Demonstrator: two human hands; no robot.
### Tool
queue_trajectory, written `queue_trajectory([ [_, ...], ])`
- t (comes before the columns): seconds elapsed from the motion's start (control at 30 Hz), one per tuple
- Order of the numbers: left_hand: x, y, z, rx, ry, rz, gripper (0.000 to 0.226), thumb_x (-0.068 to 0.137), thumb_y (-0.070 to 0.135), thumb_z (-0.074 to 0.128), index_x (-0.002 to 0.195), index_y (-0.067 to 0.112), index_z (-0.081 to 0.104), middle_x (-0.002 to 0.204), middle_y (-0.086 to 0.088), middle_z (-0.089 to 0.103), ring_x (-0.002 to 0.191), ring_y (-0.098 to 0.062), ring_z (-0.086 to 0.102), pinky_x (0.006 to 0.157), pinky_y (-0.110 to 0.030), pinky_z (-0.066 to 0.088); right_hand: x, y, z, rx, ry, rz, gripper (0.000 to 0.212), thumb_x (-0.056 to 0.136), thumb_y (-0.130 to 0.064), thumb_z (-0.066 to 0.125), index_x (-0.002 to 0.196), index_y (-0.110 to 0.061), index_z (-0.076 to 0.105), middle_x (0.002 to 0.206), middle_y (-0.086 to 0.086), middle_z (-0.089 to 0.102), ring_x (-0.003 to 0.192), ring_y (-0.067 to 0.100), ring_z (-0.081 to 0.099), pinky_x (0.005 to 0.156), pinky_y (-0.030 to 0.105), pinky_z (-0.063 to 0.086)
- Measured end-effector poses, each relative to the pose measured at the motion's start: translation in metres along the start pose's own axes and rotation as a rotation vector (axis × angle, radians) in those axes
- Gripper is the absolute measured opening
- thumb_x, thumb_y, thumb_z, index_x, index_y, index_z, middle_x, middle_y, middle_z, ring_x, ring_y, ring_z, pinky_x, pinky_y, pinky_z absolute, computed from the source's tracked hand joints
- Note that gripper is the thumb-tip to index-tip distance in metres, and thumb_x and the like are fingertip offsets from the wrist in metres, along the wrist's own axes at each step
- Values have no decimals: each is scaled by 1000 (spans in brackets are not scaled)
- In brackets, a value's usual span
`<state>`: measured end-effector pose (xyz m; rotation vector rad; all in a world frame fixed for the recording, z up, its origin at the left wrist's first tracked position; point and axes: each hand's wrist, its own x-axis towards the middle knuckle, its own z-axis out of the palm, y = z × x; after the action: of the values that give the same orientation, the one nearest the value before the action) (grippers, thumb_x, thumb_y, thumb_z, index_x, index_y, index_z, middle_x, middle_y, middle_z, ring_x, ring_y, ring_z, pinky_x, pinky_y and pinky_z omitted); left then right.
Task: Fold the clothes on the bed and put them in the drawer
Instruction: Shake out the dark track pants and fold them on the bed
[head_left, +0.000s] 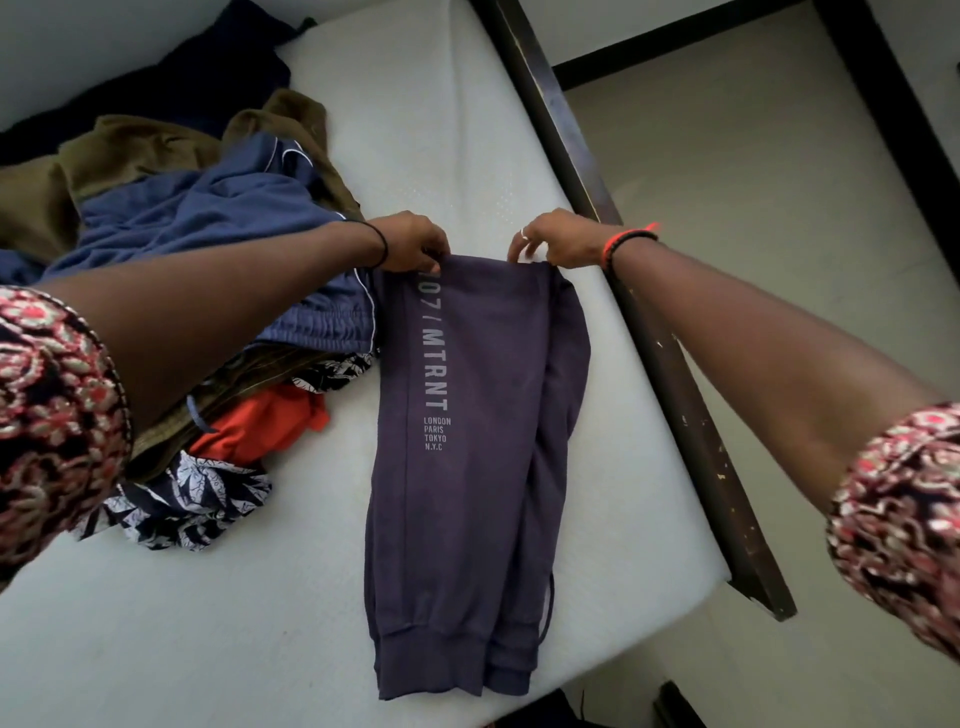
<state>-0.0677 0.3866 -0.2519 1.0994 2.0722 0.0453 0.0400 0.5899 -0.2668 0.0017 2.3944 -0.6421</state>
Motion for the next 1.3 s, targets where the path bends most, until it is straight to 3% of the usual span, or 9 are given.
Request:
queue_trajectory([
  [0.17, 1, -3, 6, 37, 63, -9, 32, 88, 9, 59, 120, 6, 59, 121, -16, 61, 112, -33, 54, 91, -36, 41, -3, 8, -6, -82, -12, 22, 32, 80, 13, 54, 100, -6, 70, 99, 10, 70, 89, 21, 63, 77, 22, 43],
  [0.33, 0, -1, 10, 22, 108, -17, 32, 88, 7, 59, 120, 3, 59, 122, -18, 60, 113, -34, 53, 91, -36, 41, -11, 16, -10, -155, 7, 55, 16, 77, 1, 69, 90, -7, 72, 92, 9, 72, 90, 23, 64, 83, 32, 49],
  [0.57, 4, 2, 20, 21, 161, -75, 31, 90, 8, 57, 120, 1, 59, 121, -22, 58, 113, -36, 52, 92, -38, 41, -49, 23, 30, -259, 341, 236, 25, 81, 15, 45, 92, -1, 58, 98, 23, 61, 92, 41, 60, 69, 38, 44],
  [0.63, 6, 3, 23, 52, 139, -111, 31, 91, 11, 55, 122, 3, 57, 125, -21, 56, 116, -36, 51, 94, -40, 41, -52, 17, 36, -296, 411, 298, 25, 81, 18, 40, 96, 7, 57, 101, 29, 58, 95, 45, 58, 72, 44, 44],
  [0.73, 4, -1, 22, 86, 120, -150, 37, 93, 26, 55, 125, 9, 55, 129, -16, 54, 120, -33, 48, 96, -41, 38, -47, 5, 26, -99, 521, 264, 33, 85, 11, 38, 114, 7, 55, 115, 28, 57, 108, 42, 55, 87, 43, 43],
  [0.83, 2, -9, 19, 85, 79, -159, 45, 91, 39, 56, 126, 11, 53, 130, -14, 54, 119, -32, 49, 96, -40, 39, -33, -17, 35, -74, 424, 99, 50, 100, -20, 39, 145, 0, 29, 152, 18, 30, 141, 30, 27, 113, 44, 22],
  [0.93, -2, -12, 16, 92, 33, -163, 45, 89, 34, 61, 126, 10, 52, 129, -15, 55, 117, -33, 50, 95, -39, 41, -21, -39, 69, -231, 333, -19, 71, 100, -47, 30, 151, -7, 2, 160, 8, 1, 148, 21, -1, 117, 46, -2],
  [1.17, -8, -18, 15, 77, 44, -143, 41, 89, 19, 61, 128, 7, 52, 129, -18, 55, 118, -35, 49, 96, -39, 38, -29, -15, 123, -264, 363, 59, 76, 98, -52, 30, 150, -2, 5, 159, 14, 4, 148, 23, 2, 120, 36, -2],
  [1.3, -9, -18, 19, 59, 57, -135, 41, 90, 20, 60, 128, 7, 51, 130, -17, 54, 118, -34, 49, 95, -38, 39, -31, -4, 107, -284, 398, 156, 67, 100, -47, 30, 151, -6, 14, 158, 10, 18, 146, 21, 13, 117, 48, 5],
])
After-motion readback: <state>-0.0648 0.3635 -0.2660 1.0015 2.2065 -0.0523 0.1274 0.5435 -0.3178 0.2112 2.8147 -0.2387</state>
